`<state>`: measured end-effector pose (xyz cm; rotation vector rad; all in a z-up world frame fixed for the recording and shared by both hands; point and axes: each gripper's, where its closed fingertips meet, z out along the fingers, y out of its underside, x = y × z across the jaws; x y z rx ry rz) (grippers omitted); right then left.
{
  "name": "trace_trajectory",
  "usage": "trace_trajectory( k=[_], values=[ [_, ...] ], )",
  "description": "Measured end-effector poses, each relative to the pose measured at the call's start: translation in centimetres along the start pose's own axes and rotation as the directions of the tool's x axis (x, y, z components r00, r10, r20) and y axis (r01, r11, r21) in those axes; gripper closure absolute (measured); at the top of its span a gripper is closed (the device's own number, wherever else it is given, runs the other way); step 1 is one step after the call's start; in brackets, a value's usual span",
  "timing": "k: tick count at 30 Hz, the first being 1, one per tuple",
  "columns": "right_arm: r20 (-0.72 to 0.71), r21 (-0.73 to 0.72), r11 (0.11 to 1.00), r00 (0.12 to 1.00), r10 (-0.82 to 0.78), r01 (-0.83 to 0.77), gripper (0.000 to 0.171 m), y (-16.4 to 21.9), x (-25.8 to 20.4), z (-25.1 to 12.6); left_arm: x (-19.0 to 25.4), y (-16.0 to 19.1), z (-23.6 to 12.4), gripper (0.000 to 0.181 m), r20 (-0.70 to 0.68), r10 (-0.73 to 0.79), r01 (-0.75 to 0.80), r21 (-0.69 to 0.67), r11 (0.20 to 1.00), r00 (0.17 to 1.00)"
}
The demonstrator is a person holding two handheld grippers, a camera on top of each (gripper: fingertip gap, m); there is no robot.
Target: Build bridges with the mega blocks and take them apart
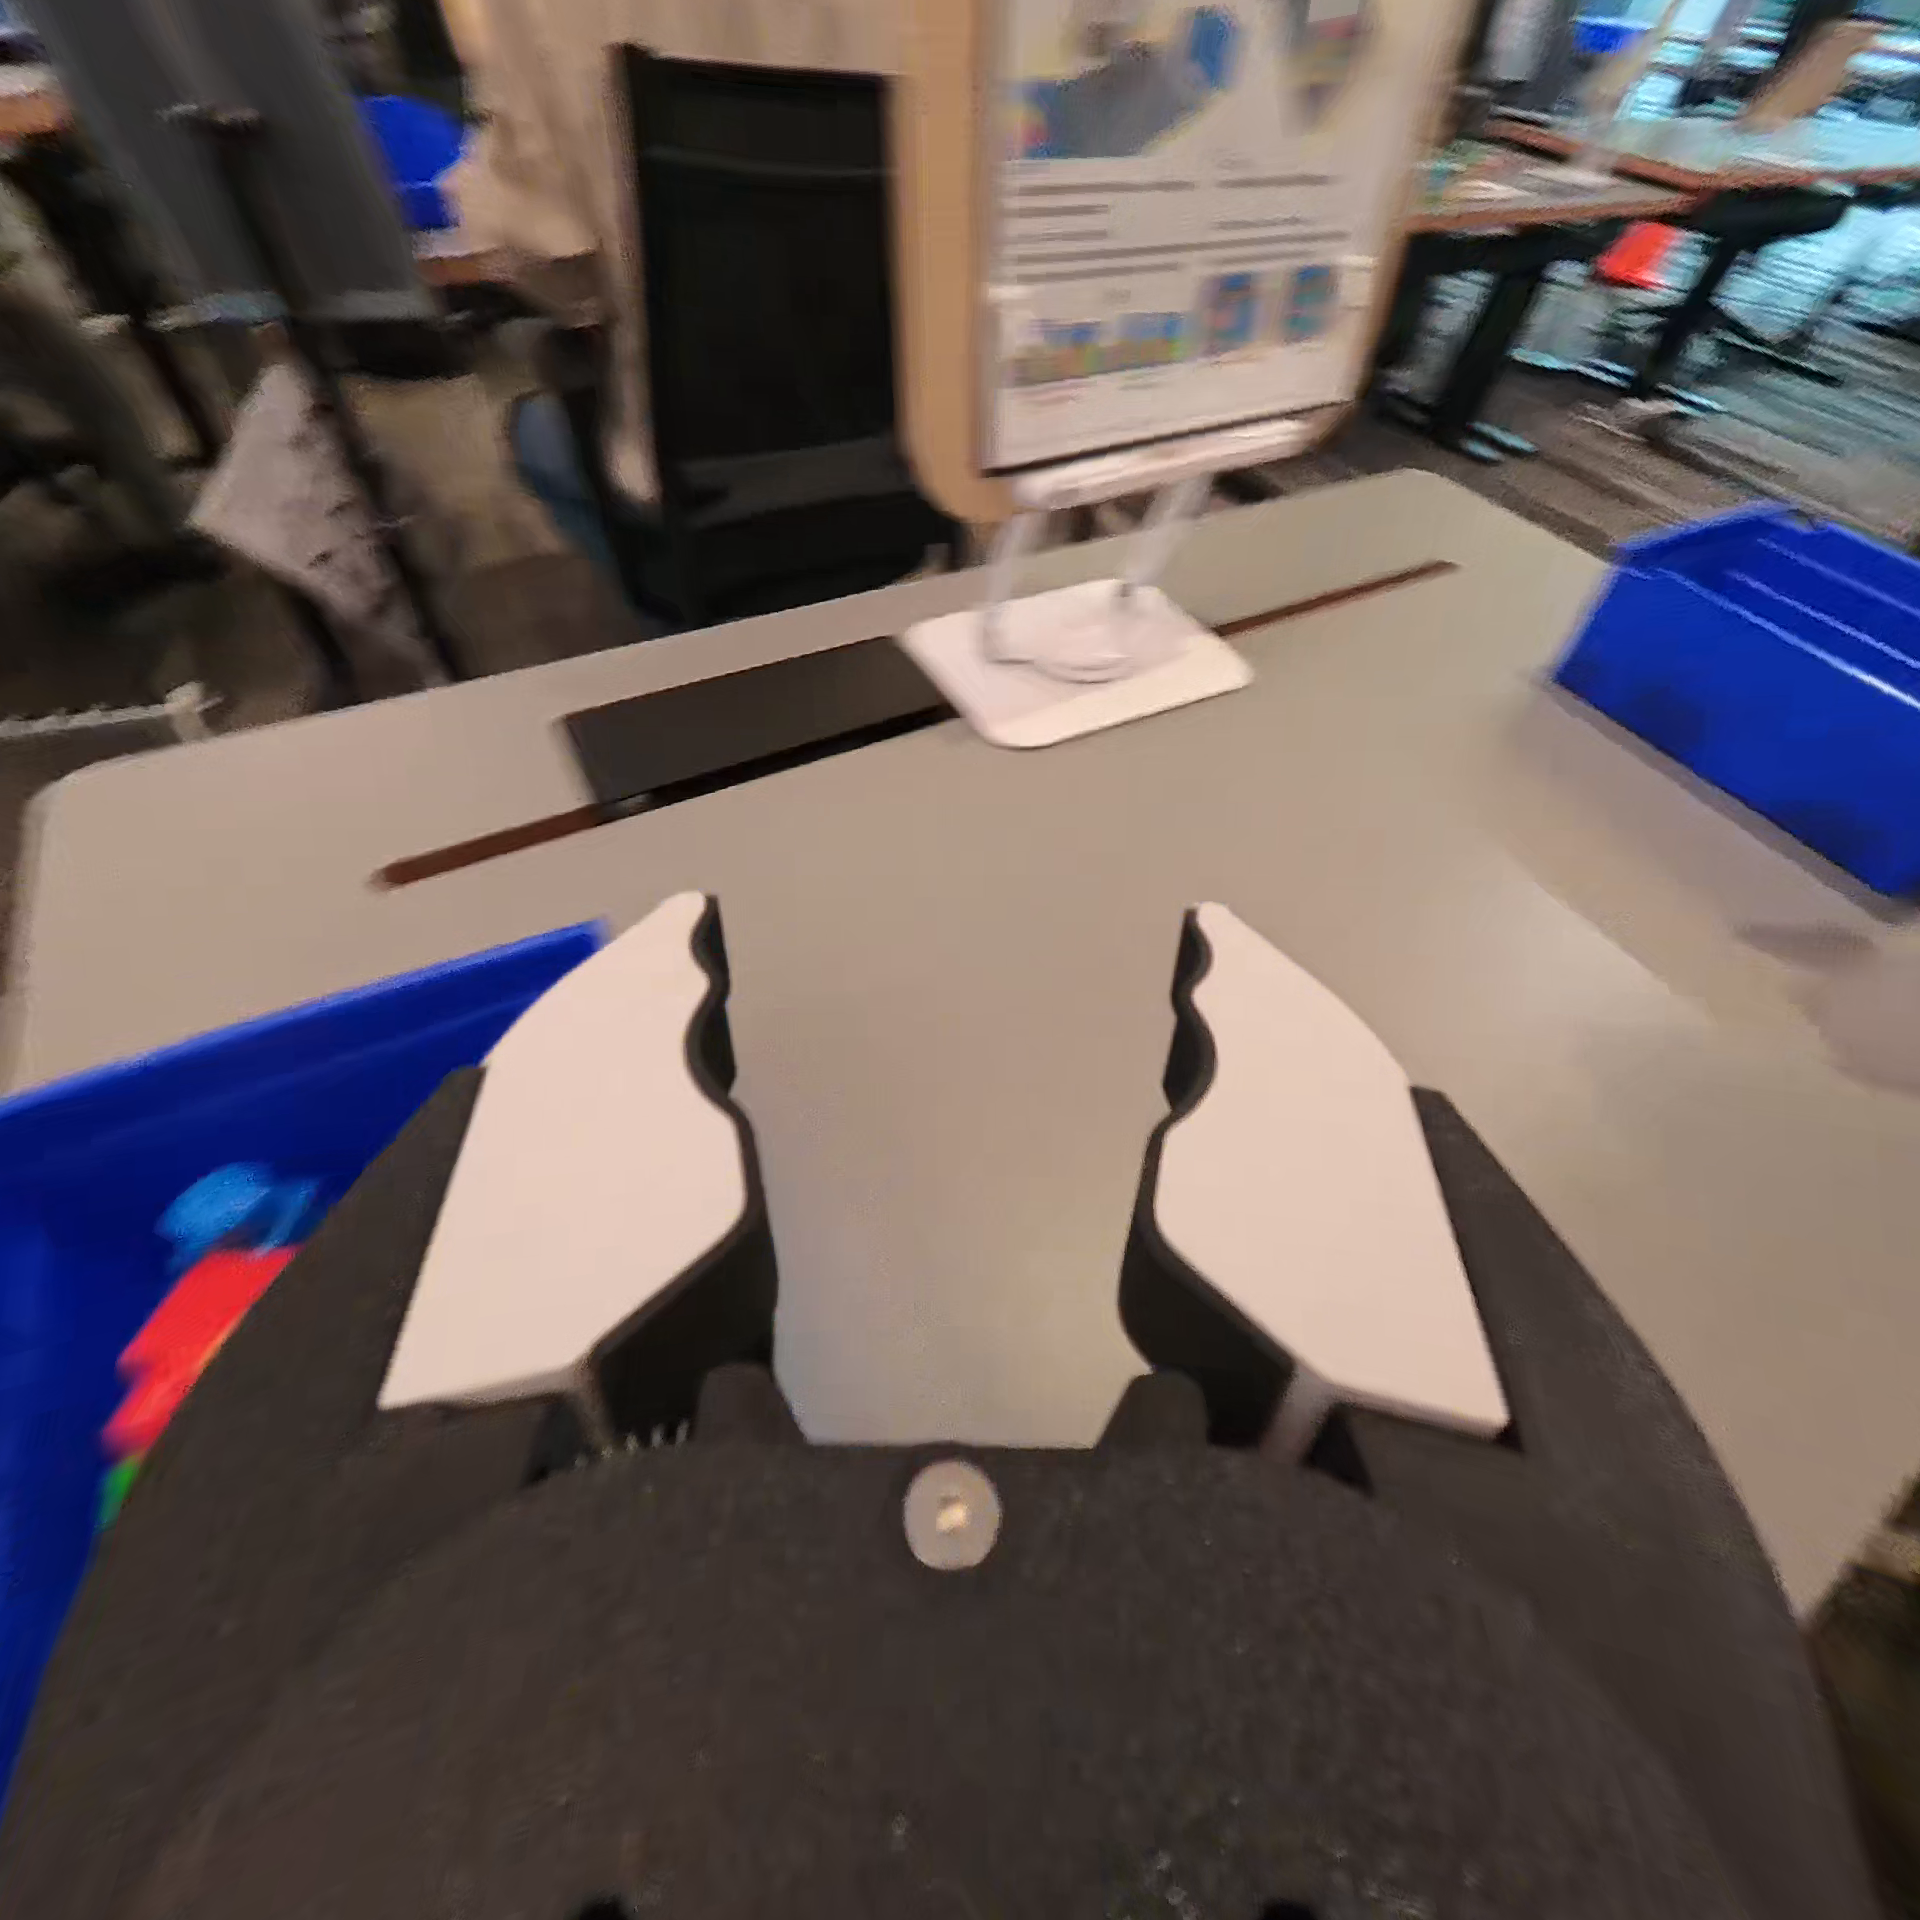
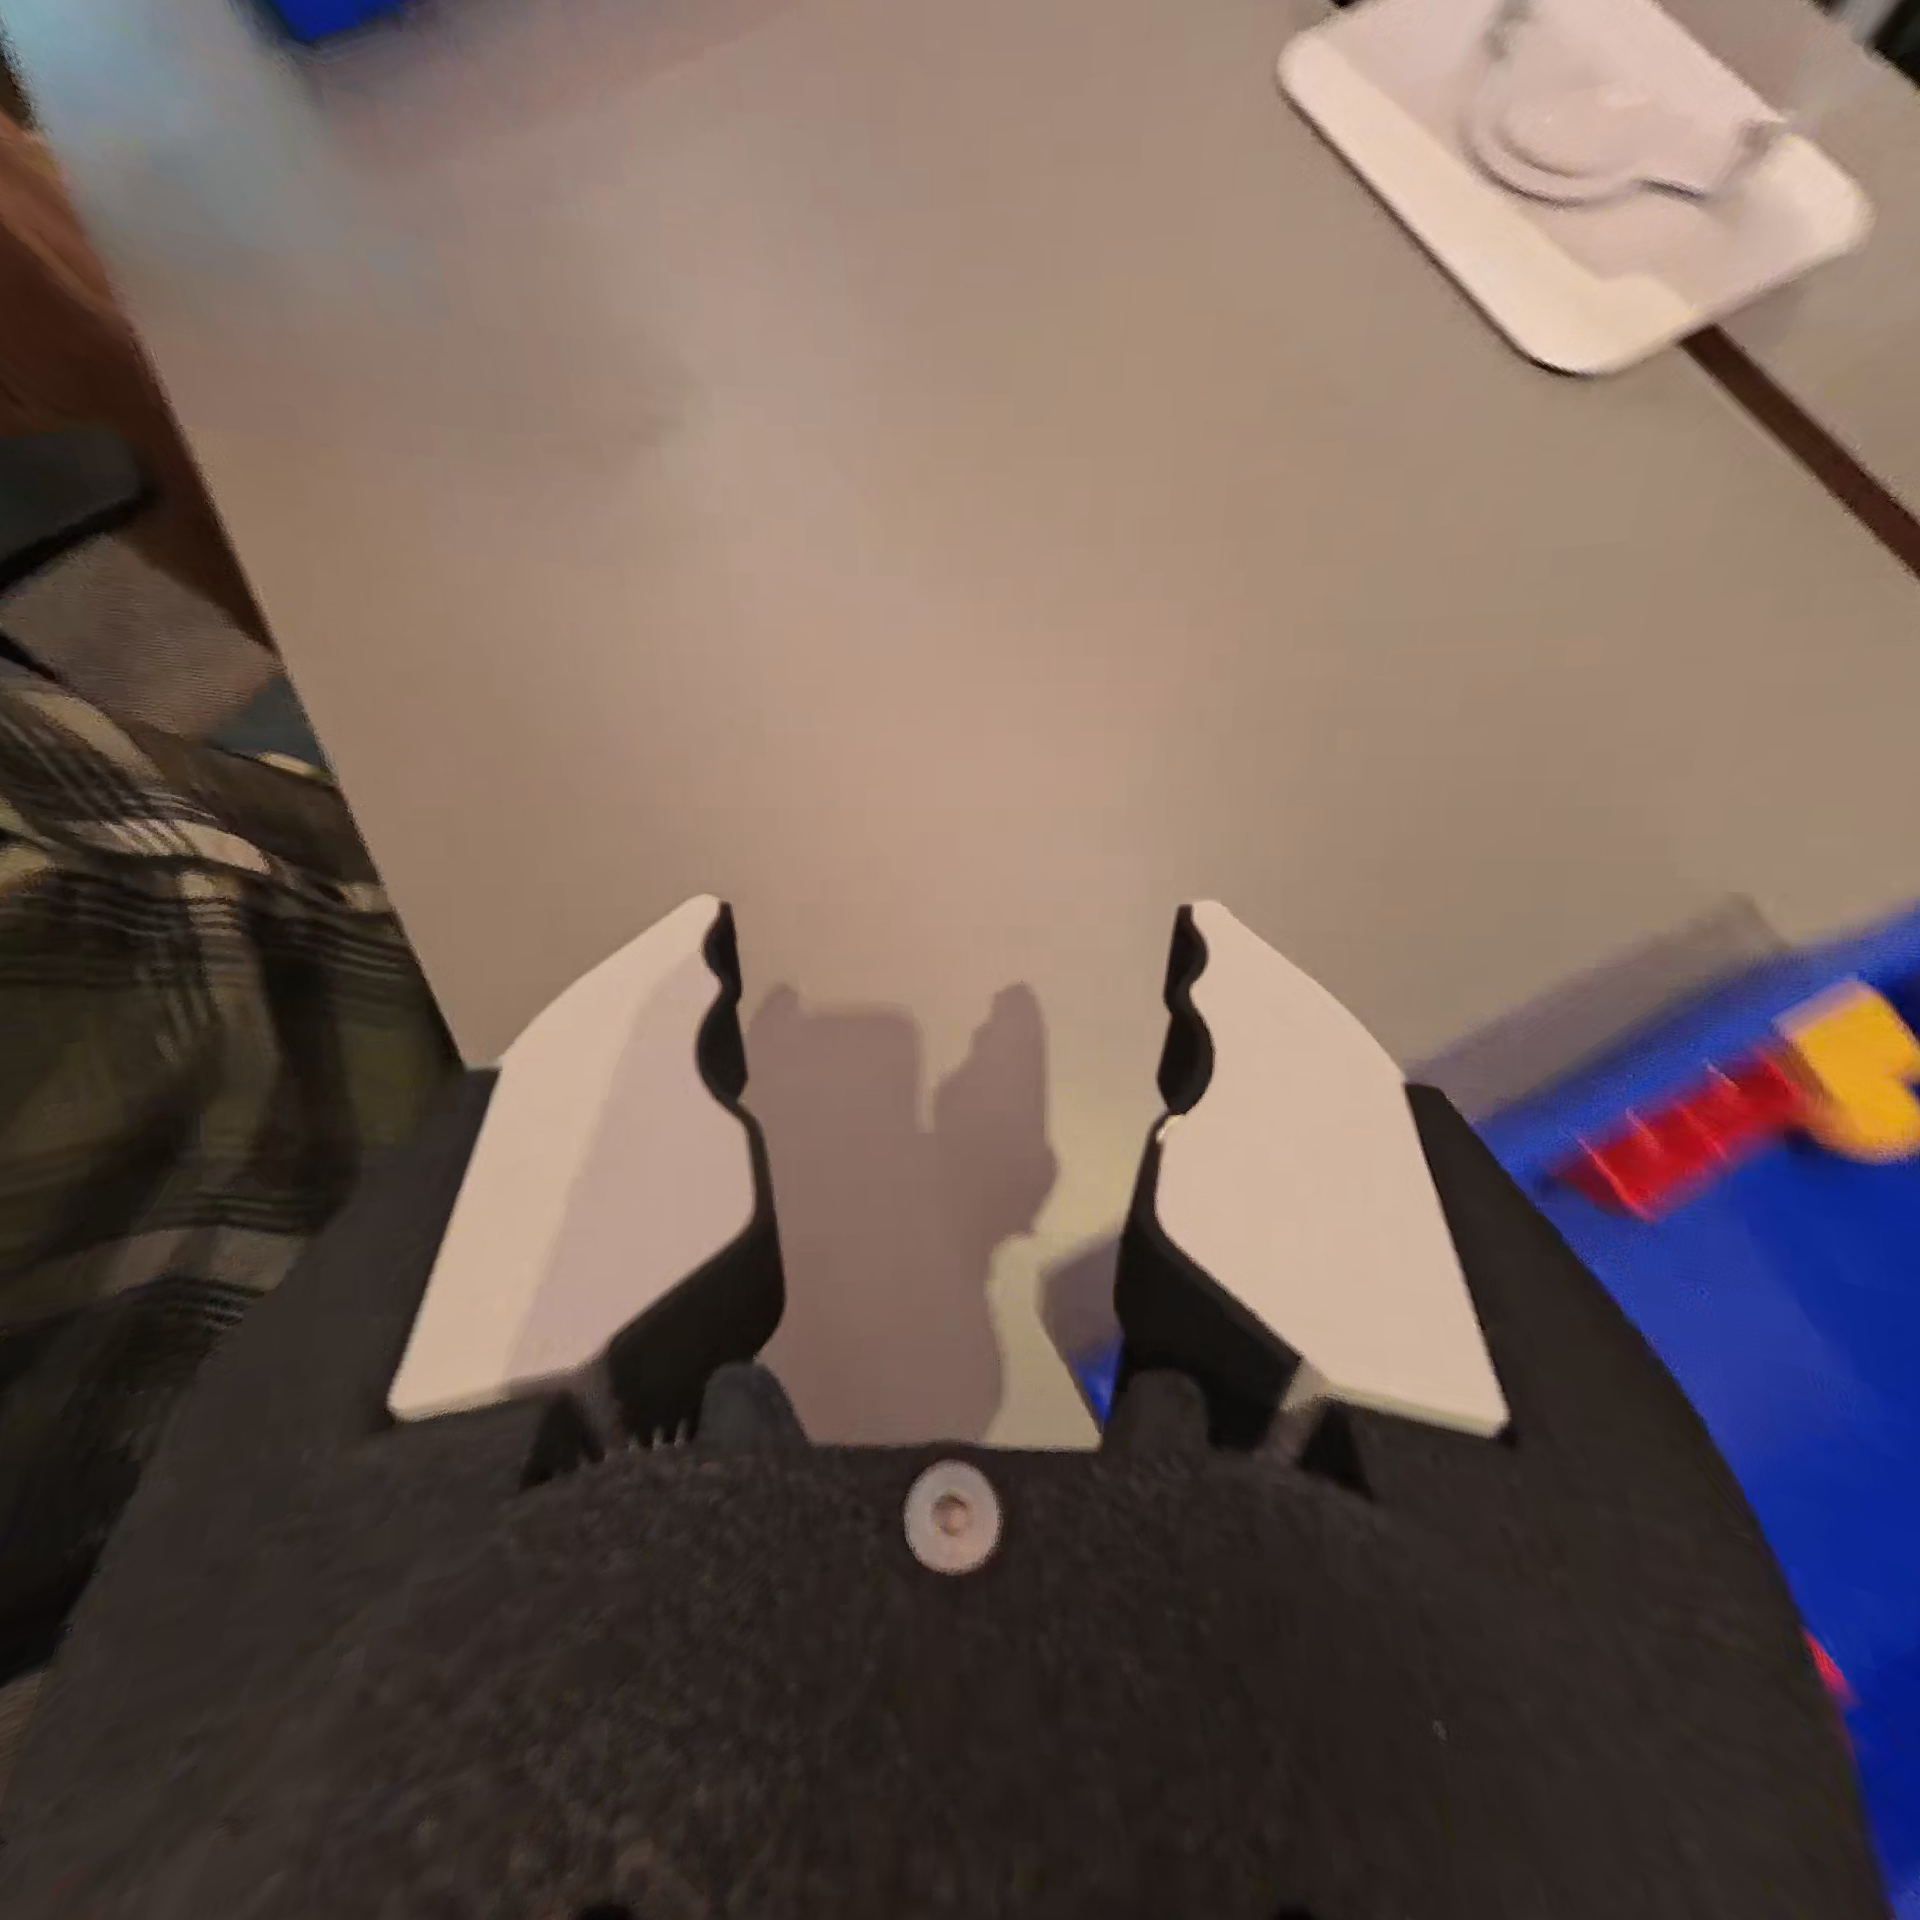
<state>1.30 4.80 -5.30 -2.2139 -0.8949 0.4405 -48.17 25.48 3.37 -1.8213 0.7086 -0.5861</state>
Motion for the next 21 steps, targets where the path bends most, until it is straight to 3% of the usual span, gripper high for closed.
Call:
trace_trajectory(
  k=[5, 10, 16, 21],
  values=[
    [-0.125, -0.117, 0.992, 0.991, -0.054, 0.039, 0.096, 4.5, 5.9, -5.7, 13.8, 0.1, 4.1, 0.1, -0.316, 0.068, -0.069, 0.008, 0.998, 0.946],
    [-0.038, -0.256, 0.96, 0.992, -0.124, 0.111, 0.098, 9.4, 9.0, -6.0, 23.2, 1.6, 6.6, 0.1, -0.546, 0.024, -0.035, -0.009, 0.999, 0.838],
    [0.017, -0.345, 0.935, 0.997, -0.077, 0.078, 0.098, 12.8, 11.1, -3.6, 26.8, 2.8, 7.8, 0.101, -0.603, -0.01, -0.032, -0.059, 0.998, 0.797],
    [-0.103, -0.366, 0.905, 0.976, 0.193, -0.217, 0.104, 14.0, 12.6, -1.9, 27.0, 2.9, 7.6, 0.101, -0.594, -0.04, -0.01, -0.081, 0.997, 0.803]
  ],
)
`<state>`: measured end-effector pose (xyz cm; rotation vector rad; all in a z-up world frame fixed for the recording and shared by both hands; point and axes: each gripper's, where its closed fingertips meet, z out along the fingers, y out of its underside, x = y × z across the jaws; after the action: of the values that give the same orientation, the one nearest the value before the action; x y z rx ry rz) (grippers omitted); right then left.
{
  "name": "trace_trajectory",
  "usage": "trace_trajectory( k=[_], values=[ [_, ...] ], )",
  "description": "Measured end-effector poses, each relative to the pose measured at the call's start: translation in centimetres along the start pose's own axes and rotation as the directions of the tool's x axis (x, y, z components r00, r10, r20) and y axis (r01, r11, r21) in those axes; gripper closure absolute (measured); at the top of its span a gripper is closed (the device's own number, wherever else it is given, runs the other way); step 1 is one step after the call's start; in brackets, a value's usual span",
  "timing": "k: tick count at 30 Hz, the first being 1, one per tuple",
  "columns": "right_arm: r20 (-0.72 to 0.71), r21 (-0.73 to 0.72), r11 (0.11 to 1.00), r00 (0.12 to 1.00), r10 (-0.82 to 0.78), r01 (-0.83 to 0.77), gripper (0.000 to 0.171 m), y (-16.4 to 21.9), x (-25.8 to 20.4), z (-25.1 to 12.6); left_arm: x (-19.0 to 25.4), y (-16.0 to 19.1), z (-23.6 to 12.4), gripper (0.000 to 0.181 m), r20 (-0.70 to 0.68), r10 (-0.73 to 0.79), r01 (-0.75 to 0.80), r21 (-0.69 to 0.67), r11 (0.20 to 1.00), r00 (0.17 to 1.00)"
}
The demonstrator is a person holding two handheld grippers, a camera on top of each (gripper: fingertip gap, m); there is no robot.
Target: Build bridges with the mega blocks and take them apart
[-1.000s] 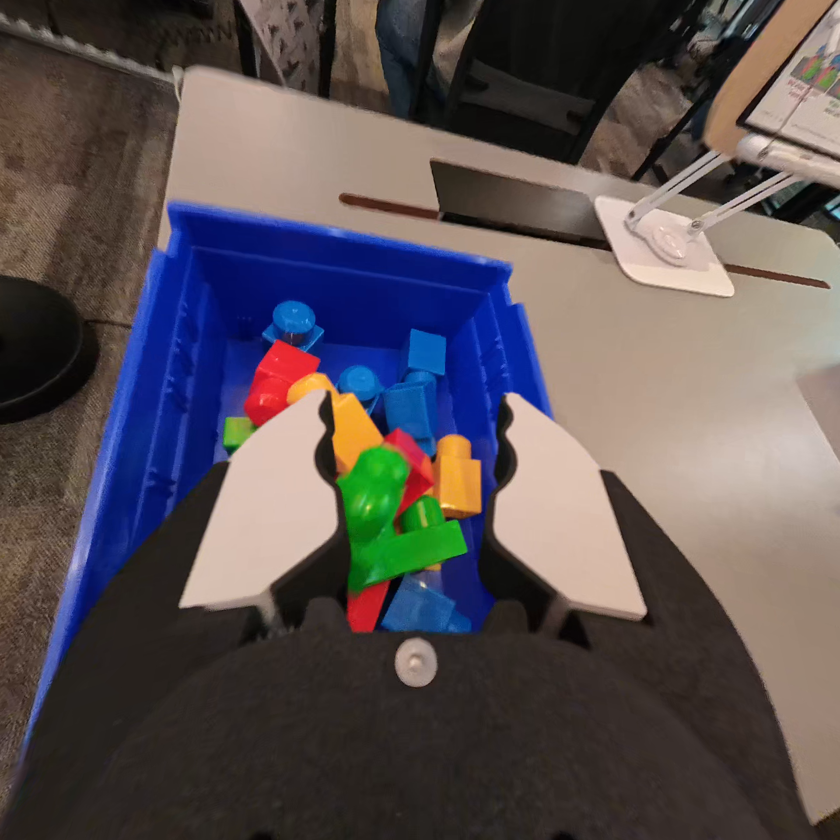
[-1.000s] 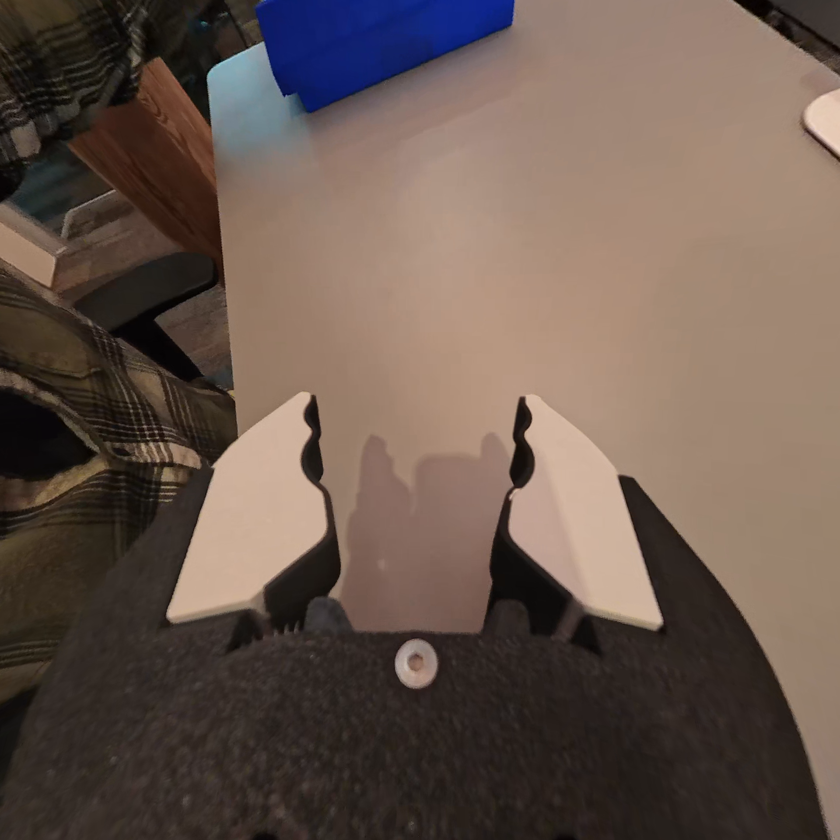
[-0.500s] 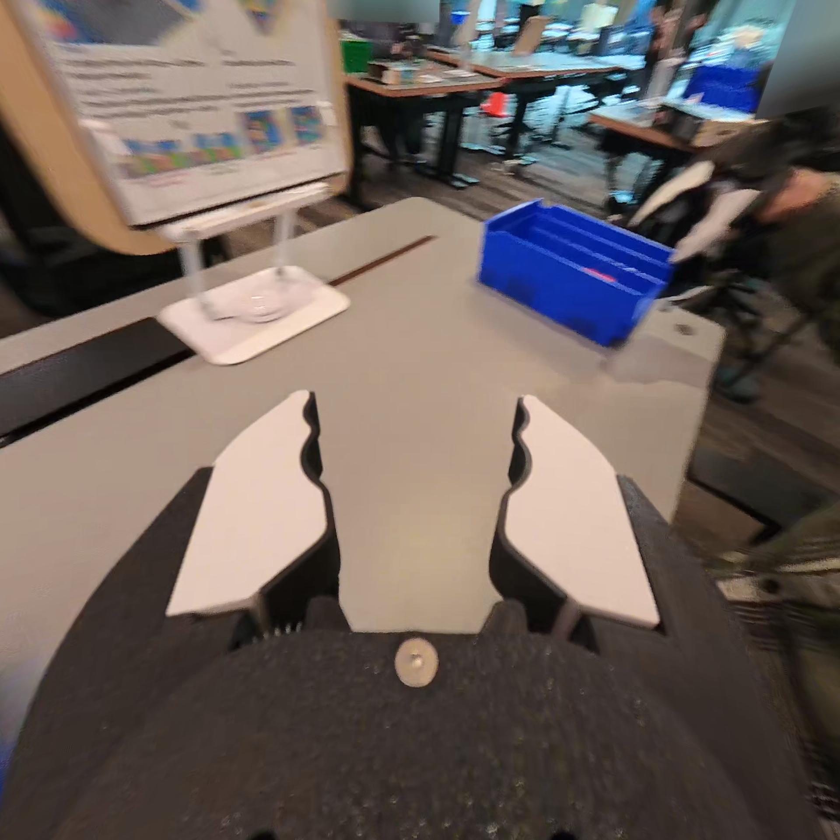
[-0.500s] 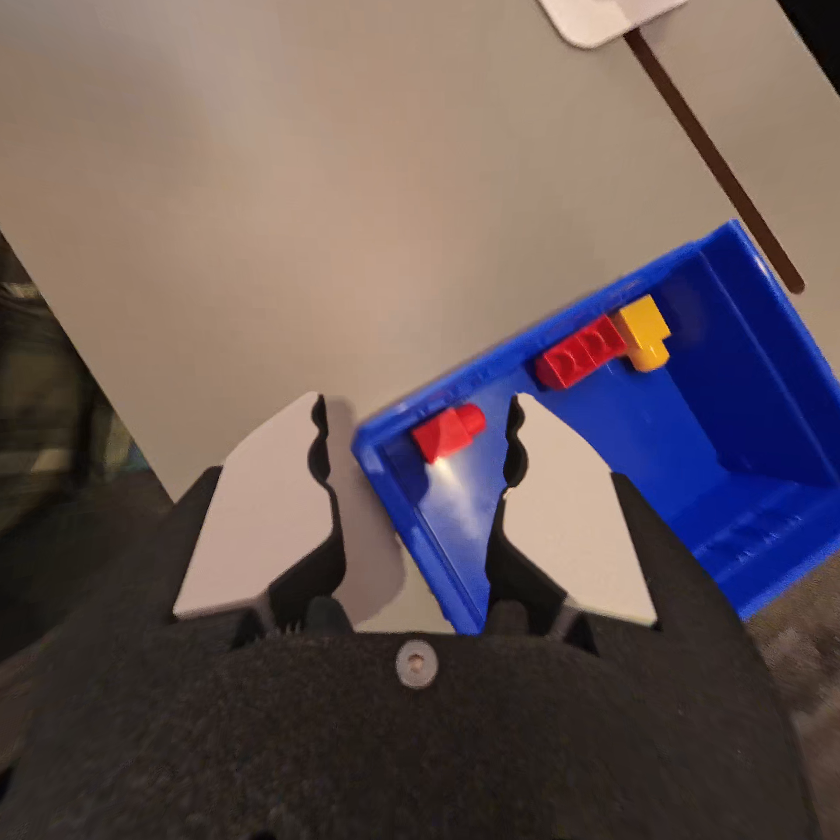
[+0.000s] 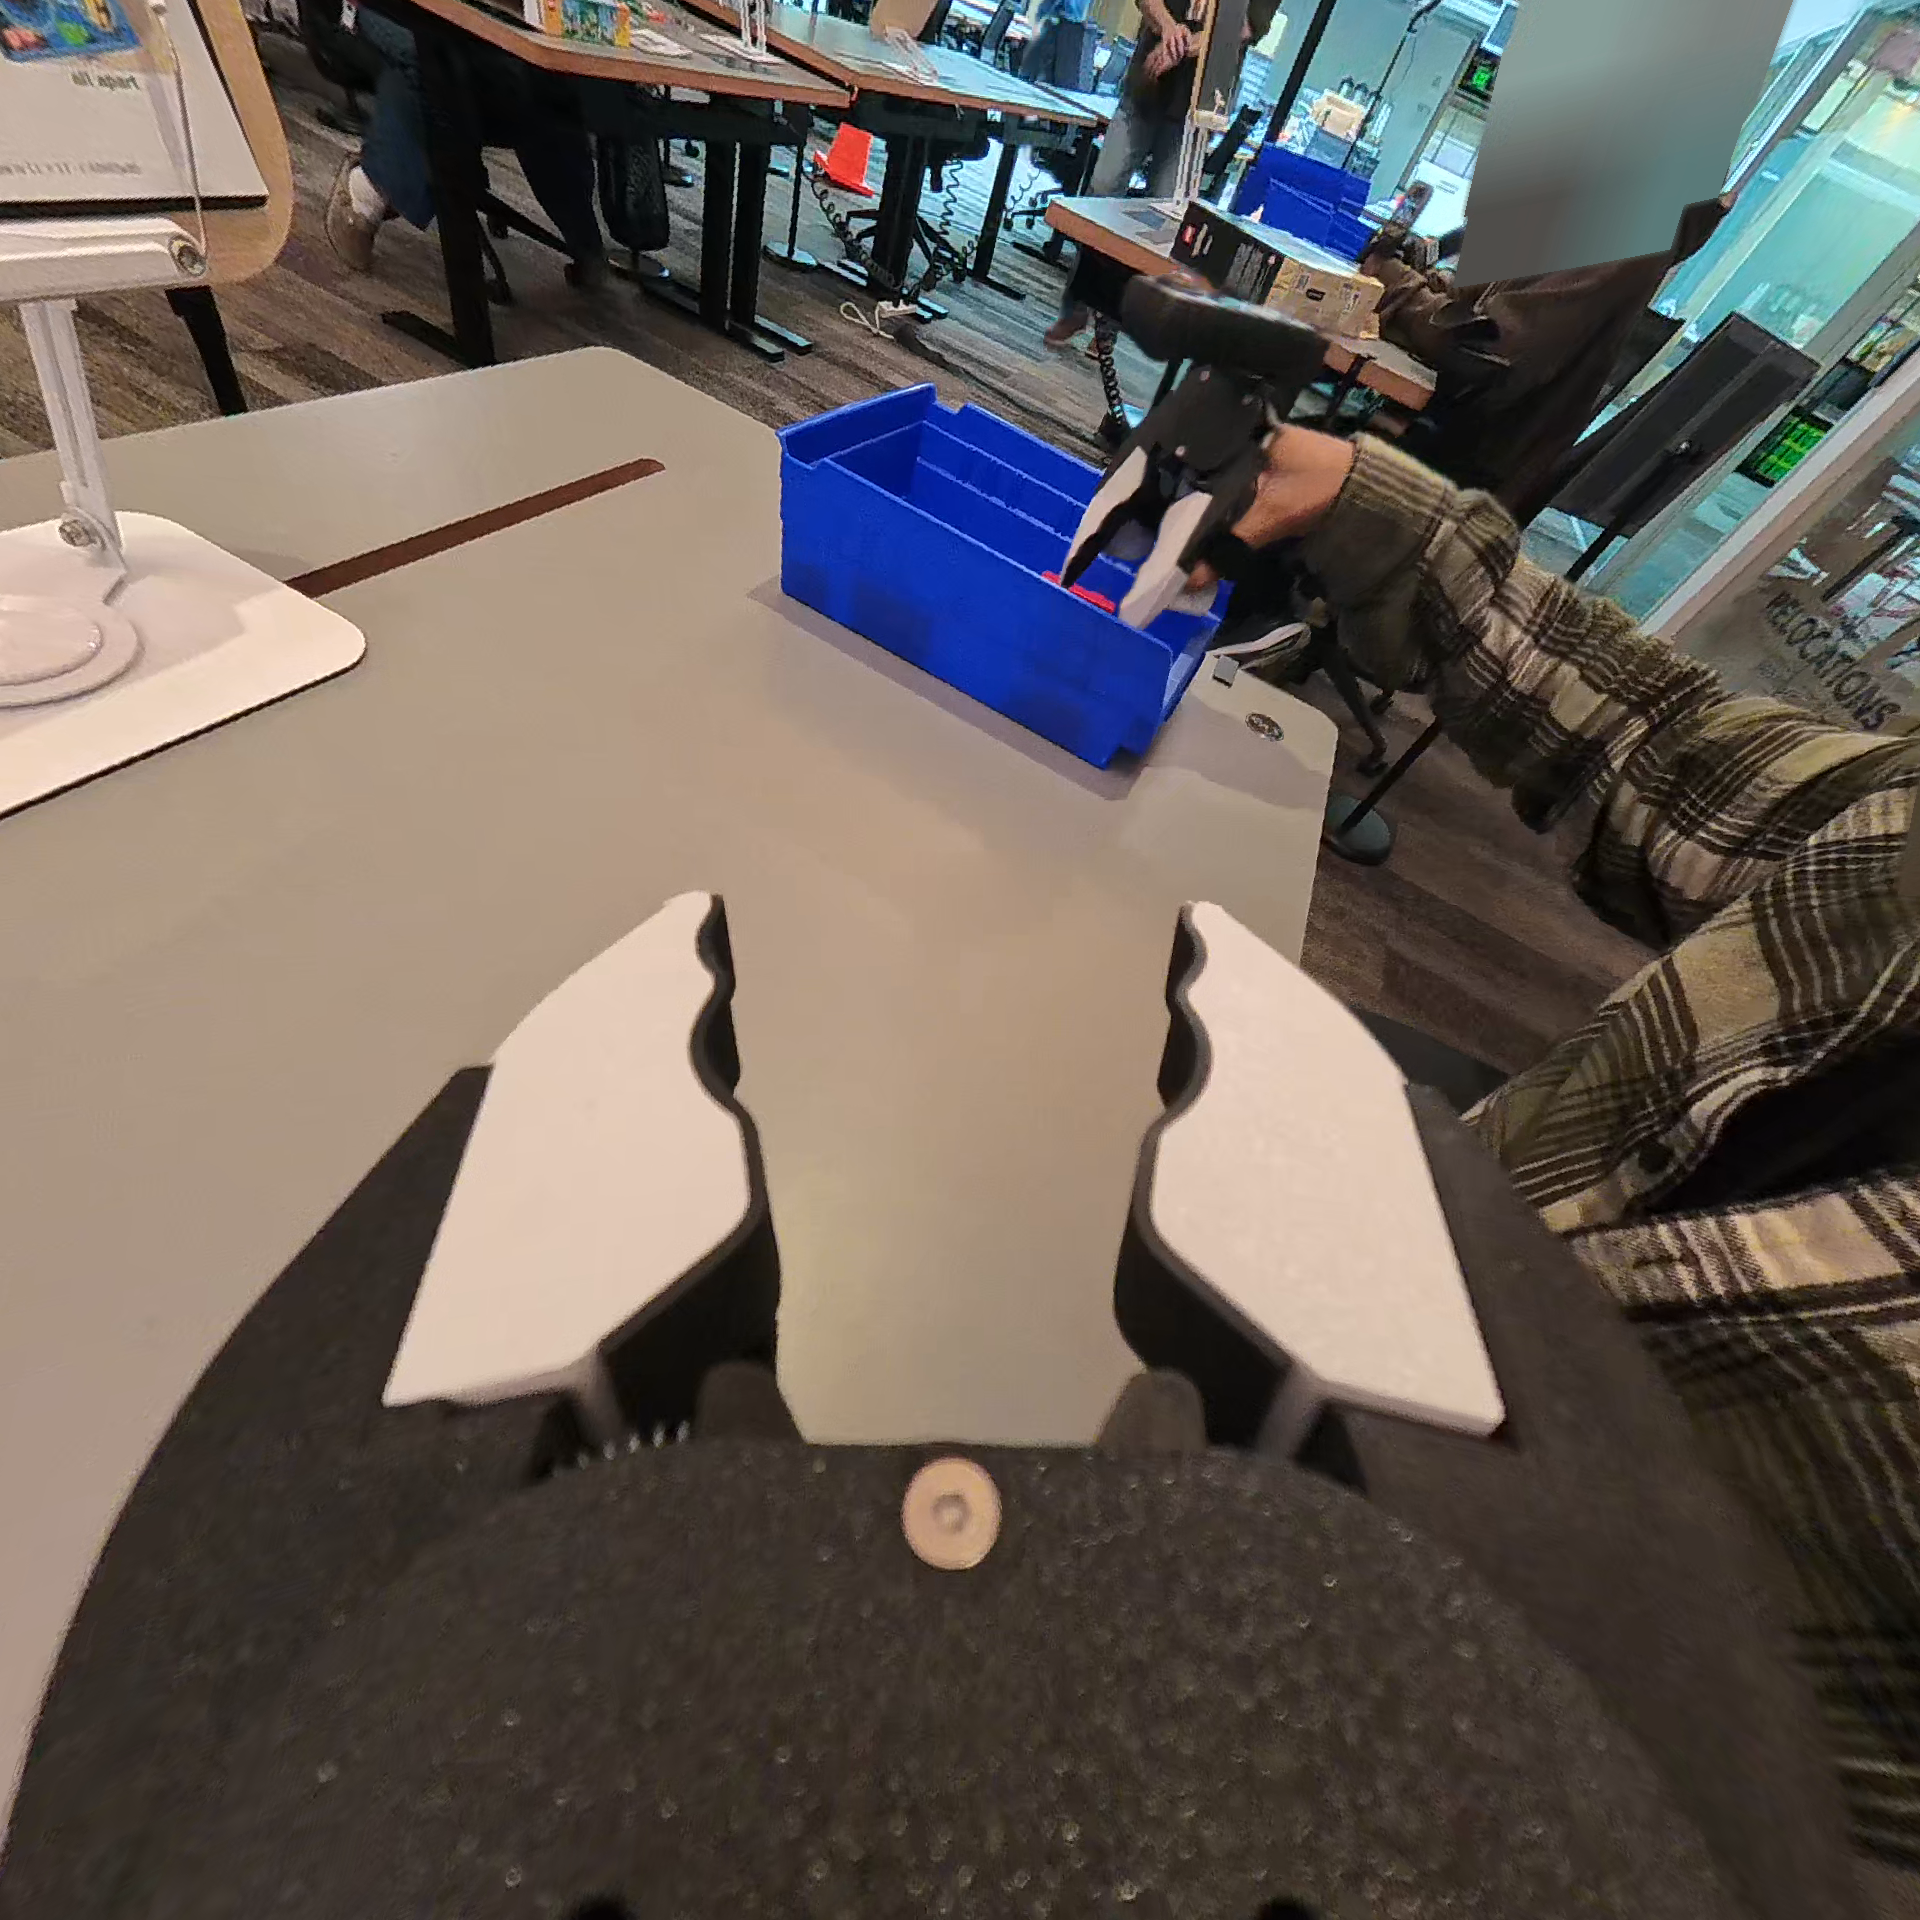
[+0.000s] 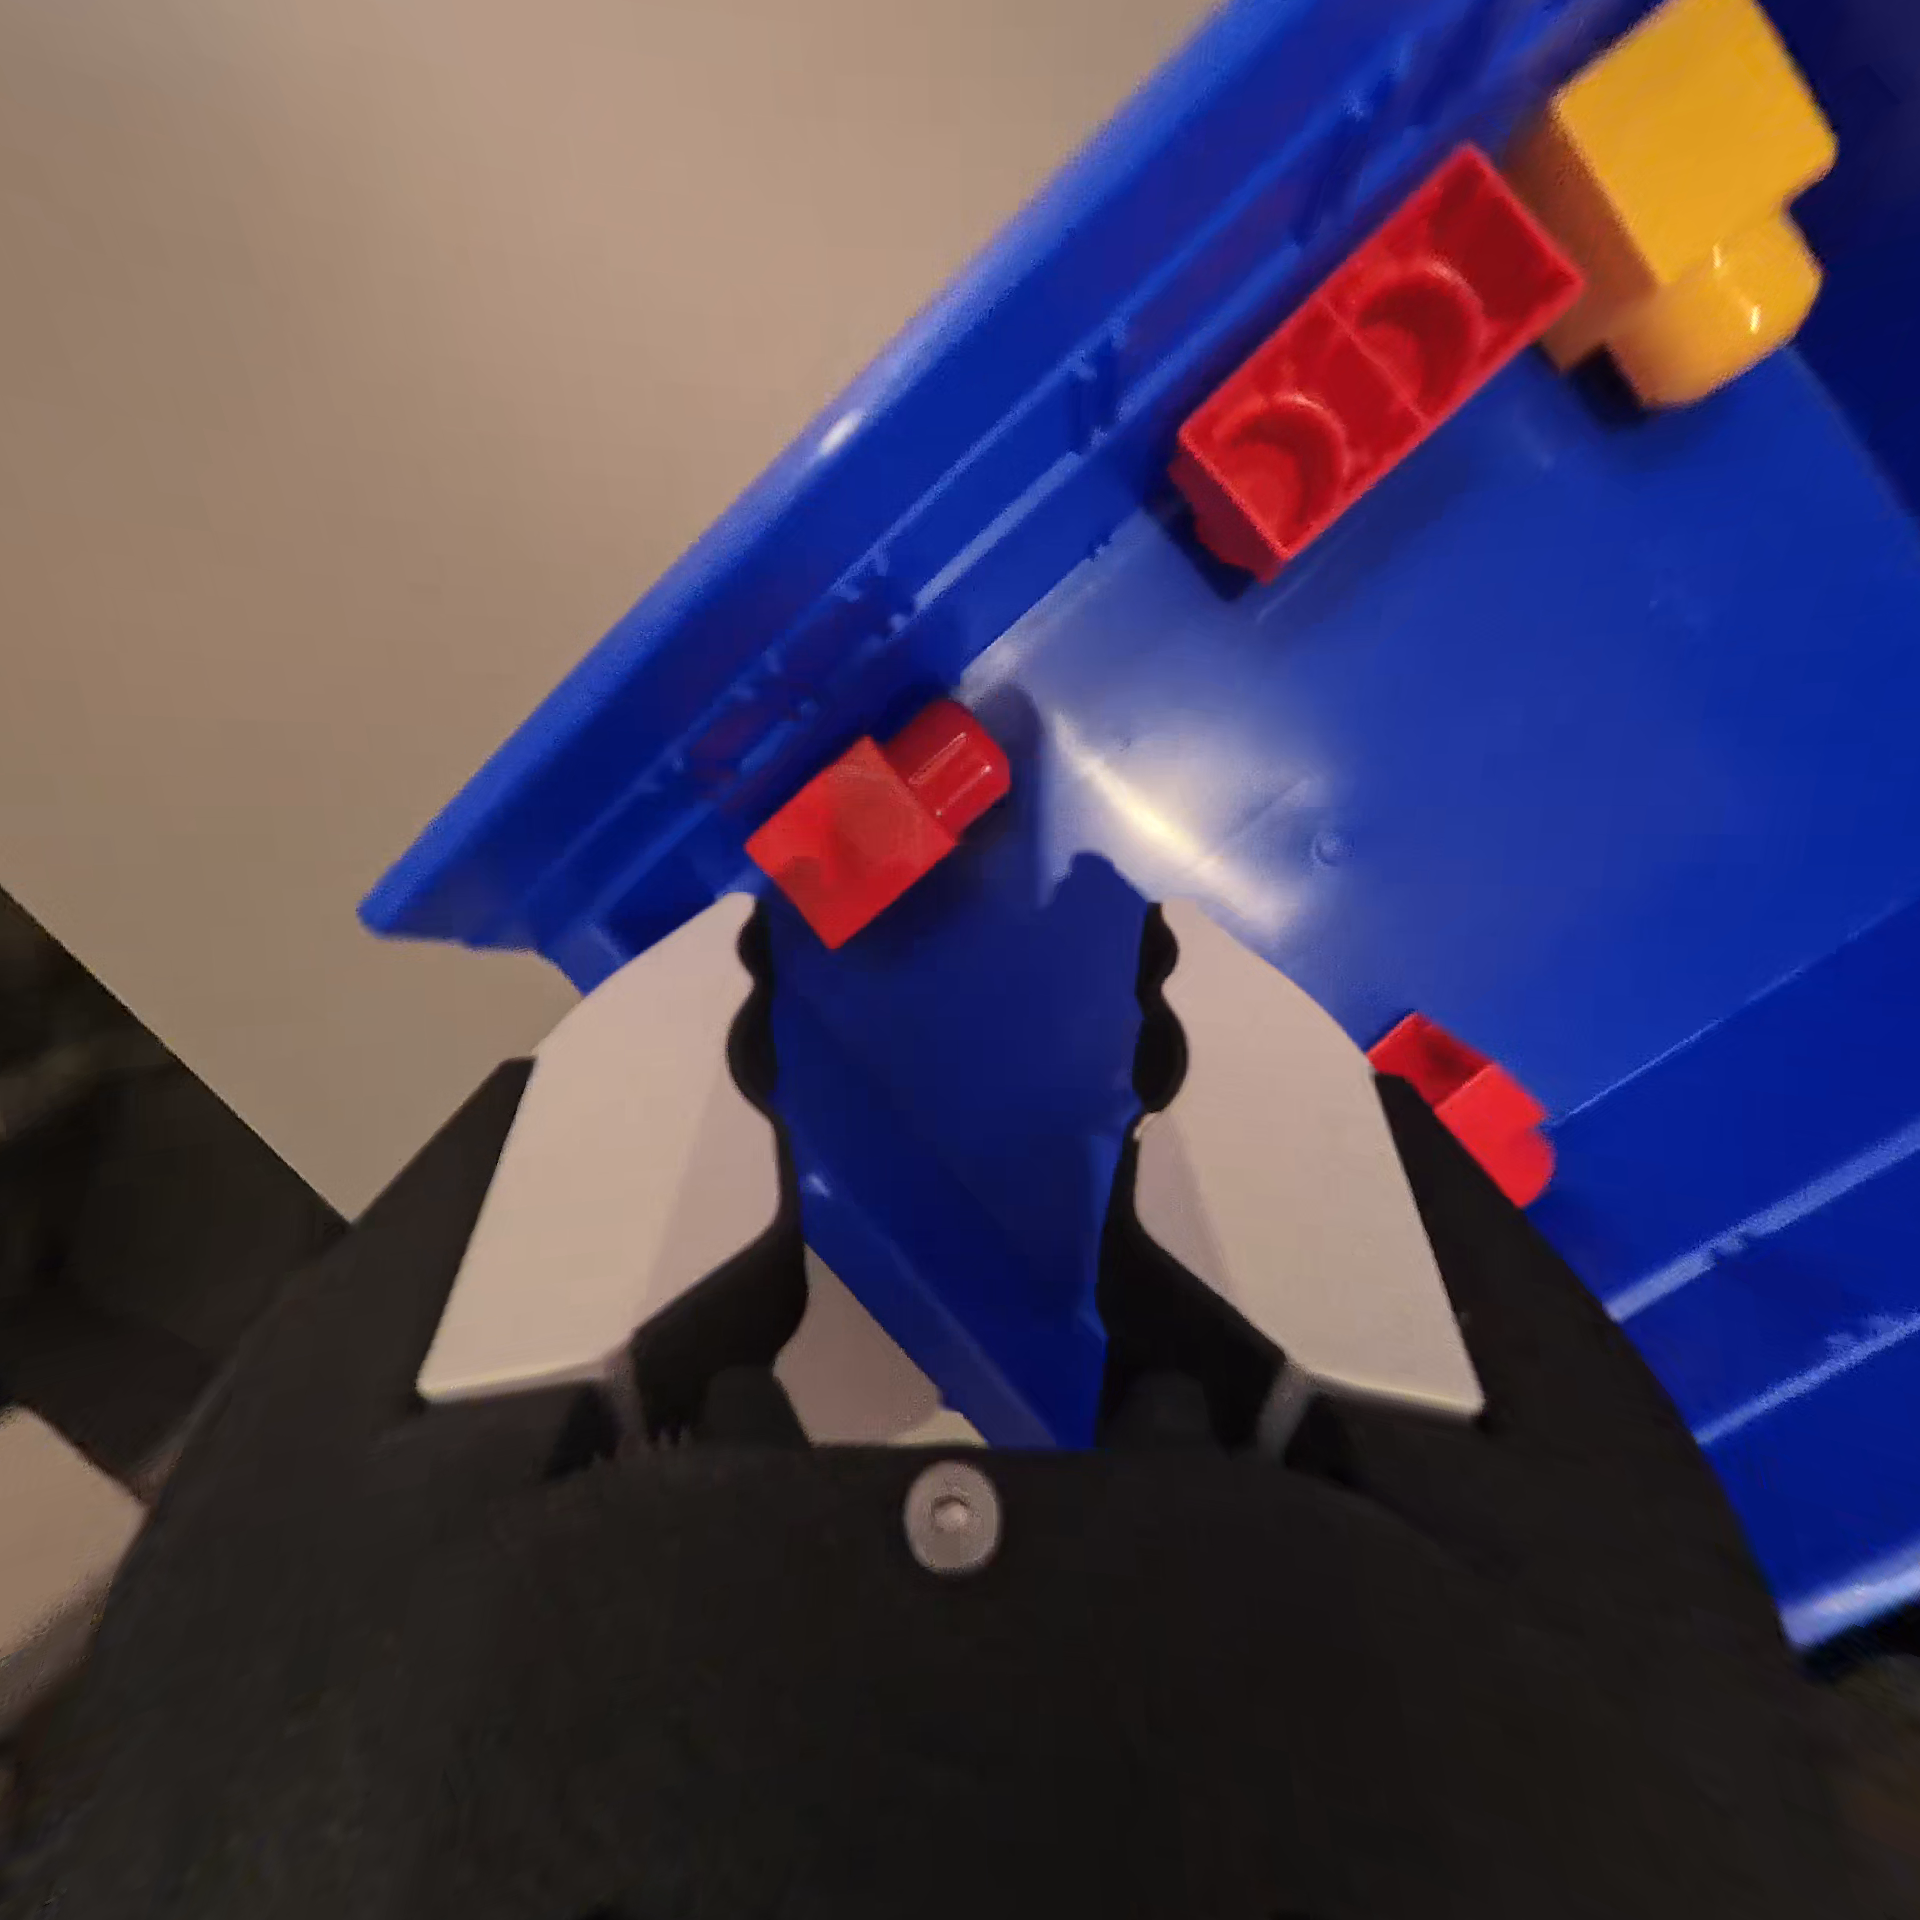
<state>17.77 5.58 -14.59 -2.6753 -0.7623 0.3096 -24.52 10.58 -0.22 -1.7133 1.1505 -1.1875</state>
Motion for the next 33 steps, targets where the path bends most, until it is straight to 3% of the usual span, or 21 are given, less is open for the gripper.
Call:
trace_trajectory(
  k=[3, 5, 8, 15, 22, 26, 30, 33],
  values=[
    [0.046, 0.017, 0.974, 0.973, 0.224, -0.225, 0.116, -0.3, -0.4, 0.9, 0.1, -0.1, -0.3, 0.101, 0.015, 0.012, -0.012, -0.015, 1.0, 1.0],
    [0.049, -0.005, 0.954, 0.953, 0.3, -0.3, 0.114, -0.2, -0.6, 1.5, 0.2, -0.3, -0.4, 0.101, 0.017, 0.016, -0.015, -0.014, 1.0, 1.0],
    [-0.004, -0.051, 0.942, 0.943, 0.333, -0.333, 0.103, 0.4, -0.5, 2.6, 0.3, -0.4, -0.5, 0.101, 0.014, 0.018, -0.017, -0.019, 1.0, 1.0],
    [-0.038, -0.089, 0.915, 0.919, 0.391, -0.393, 0.101, 1.0, -0.2, 4.2, 0.7, -0.5, -0.7, 0.101, 0.004, 0.031, -0.031, -0.027, 0.999, 0.999],
    [-0.272, -0.133, 0.904, 0.892, 0.361, -0.406, 0.105, 3.2, 3.3, 1.6, 0.6, -0.2, -1.1, 0.1, 0.005, 0.024, -0.024, -0.023, 0.999, 1.0],
    [-0.129, -0.083, 0.912, 0.912, 0.39, -0.402, 0.11, 1.9, 1.9, 1.8, 0.6, -0.1, -1.4, 0.101, 0.008, 0.027, -0.027, -0.018, 0.999, 1.0],
    [-0.071, -0.166, 0.91, 0.925, 0.373, -0.38, 0.113, 2.8, 1.0, 3.6, 0.5, 0.1, -1.5, 0.101, 0.005, 0.023, -0.023, -0.013, 1.0, 1.0],
    [-0.017, -0.177, 0.91, 0.925, 0.379, -0.375, 0.133, 2.9, 0.7, 4.6, 0.3, 0.5, -1.7, 0.101, 0.015, 0.019, -0.019, -0.008, 1.0, 1.0]
  ],
)
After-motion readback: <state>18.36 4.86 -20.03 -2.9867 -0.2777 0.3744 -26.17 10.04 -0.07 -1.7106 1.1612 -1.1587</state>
